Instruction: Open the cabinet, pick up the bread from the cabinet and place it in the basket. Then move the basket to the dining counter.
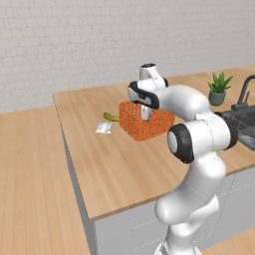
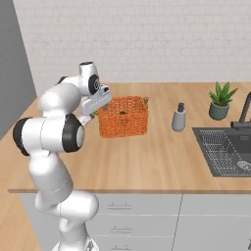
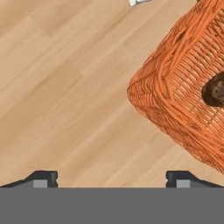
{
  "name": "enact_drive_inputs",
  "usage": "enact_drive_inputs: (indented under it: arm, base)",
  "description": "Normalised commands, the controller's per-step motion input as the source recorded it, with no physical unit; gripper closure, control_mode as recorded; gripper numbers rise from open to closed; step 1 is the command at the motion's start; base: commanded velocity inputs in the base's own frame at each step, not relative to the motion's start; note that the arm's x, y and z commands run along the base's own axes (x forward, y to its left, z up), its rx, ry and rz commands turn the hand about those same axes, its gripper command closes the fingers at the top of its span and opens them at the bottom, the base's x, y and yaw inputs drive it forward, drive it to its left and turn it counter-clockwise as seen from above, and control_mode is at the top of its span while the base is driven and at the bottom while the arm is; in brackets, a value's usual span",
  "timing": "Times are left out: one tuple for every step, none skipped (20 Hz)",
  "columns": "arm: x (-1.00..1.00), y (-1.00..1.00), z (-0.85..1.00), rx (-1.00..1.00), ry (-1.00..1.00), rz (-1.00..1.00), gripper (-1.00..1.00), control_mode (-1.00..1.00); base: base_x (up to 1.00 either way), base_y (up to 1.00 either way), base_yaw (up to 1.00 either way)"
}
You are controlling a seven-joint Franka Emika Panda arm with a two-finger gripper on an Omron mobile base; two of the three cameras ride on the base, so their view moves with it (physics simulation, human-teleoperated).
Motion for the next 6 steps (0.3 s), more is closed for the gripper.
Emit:
enact_drive_inputs:
  arm:
    - [-1.0,-0.06,0.06,0.21,-0.11,-0.33,-1.0,-1.0]
    - [-1.0,-0.07,0.0,0.21,-0.1,-0.33,-1.0,-1.0]
    - [-1.0,-0.01,0.0,0.2,-0.12,-0.34,-1.0,-1.0]
    - [-1.0,0.0,0.0,0.18,-0.15,-0.36,-1.0,-1.0]
    - [-1.0,0.0,0.0,0.17,-0.17,-0.36,-1.0,-1.0]
    - [-1.0,0.0,0.0,0.15,-0.21,-0.36,-1.0,-1.0]
  base:
    - [0.0,0.0,0.0]
    - [0.0,0.0,0.0]
    - [0.0,0.0,0.0]
    - [0.0,0.0,0.0]
    - [0.0,0.0,0.0]
    - [0.0,0.0,0.0]
